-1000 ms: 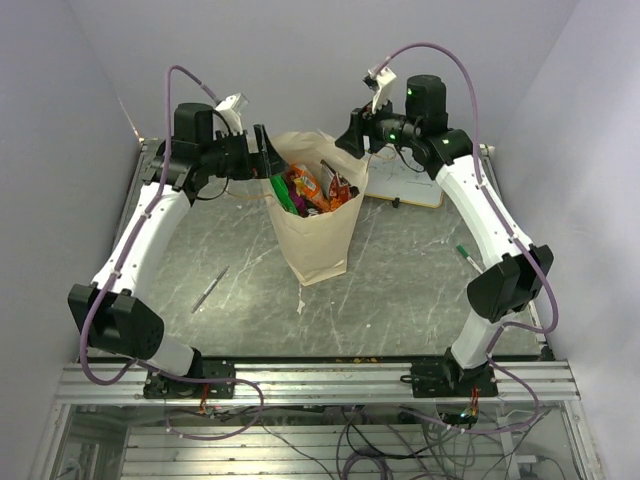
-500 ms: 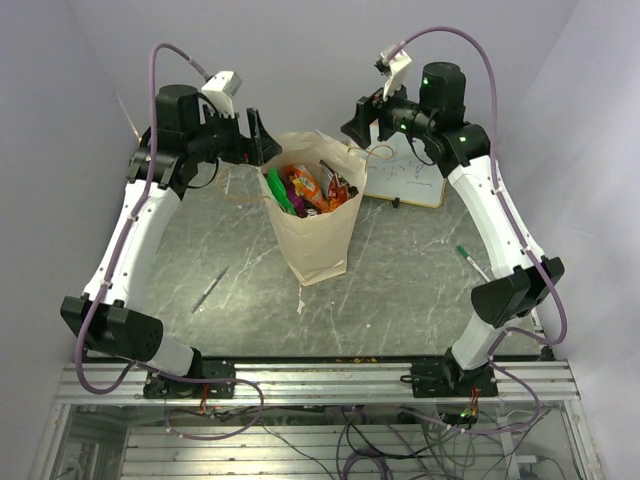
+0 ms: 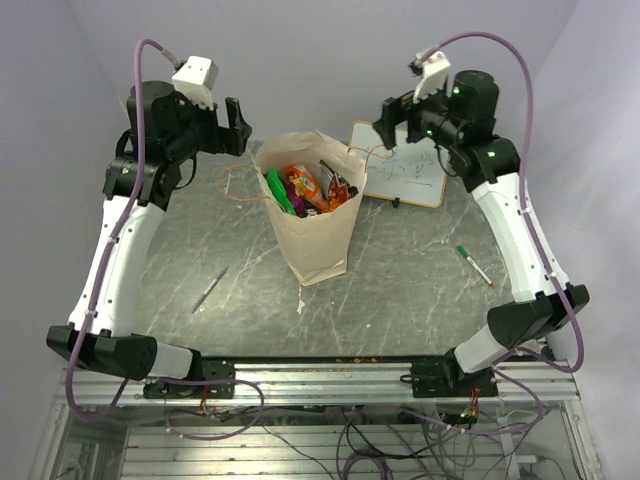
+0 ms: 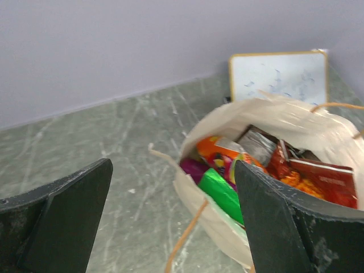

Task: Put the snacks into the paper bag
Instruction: Reset both arms

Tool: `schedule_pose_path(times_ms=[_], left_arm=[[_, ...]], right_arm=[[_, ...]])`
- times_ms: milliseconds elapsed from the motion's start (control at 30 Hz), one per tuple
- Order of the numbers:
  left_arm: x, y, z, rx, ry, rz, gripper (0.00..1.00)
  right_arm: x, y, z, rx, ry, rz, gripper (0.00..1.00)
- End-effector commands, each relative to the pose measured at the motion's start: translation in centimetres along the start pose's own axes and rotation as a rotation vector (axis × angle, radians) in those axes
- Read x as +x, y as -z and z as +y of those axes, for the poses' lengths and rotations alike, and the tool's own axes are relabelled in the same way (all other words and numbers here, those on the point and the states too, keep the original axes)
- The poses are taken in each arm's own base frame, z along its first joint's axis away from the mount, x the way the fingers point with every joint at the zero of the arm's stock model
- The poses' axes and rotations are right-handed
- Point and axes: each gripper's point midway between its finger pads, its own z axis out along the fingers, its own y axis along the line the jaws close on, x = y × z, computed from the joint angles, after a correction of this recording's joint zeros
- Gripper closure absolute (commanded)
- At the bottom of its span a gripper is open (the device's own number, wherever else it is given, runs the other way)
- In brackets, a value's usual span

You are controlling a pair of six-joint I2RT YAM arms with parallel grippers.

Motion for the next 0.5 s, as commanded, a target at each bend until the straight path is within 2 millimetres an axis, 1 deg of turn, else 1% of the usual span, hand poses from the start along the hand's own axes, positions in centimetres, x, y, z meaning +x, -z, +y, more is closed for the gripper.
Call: schedule_pose_path(times_ms=[0,100,200,300,367,467], left_arm=[[-2.2,2.2,4.6,-0.221,-0.060,-0.085,0.01],[-1.9,2.8,7.2,-0.317,-0.069,-0.095,0.02],[-1.6,3.1,9.4,-0.376,-0.067,-0.087,0.02],[-1.1,3.2,10.9,-0.396,-0.052,-0.082,0.02],[-0.5,3.0,11.4,-0.387,-0.037,-0.083,0.02],[0.7,3.3,12.7,-0.398,-0.015,-0.081,0.02]], right_arm=[[1.4,2.8,-7.2,0.221,-0.105,0.005,0.00],[2.6,4.9,-10.9,0.326,-0.154,0.014,0.00],[4.2,6.4,-13.4,0.425,-0.159,0.055,0.00],[6.1,6.9,-14.5,0.471,-0.167,0.121,0.00],[7.5,6.9,-14.4,0.475,-0.182,0.166,0.00],[9.0,7.0,-14.3,0.492,-0.205,0.182,0.00]])
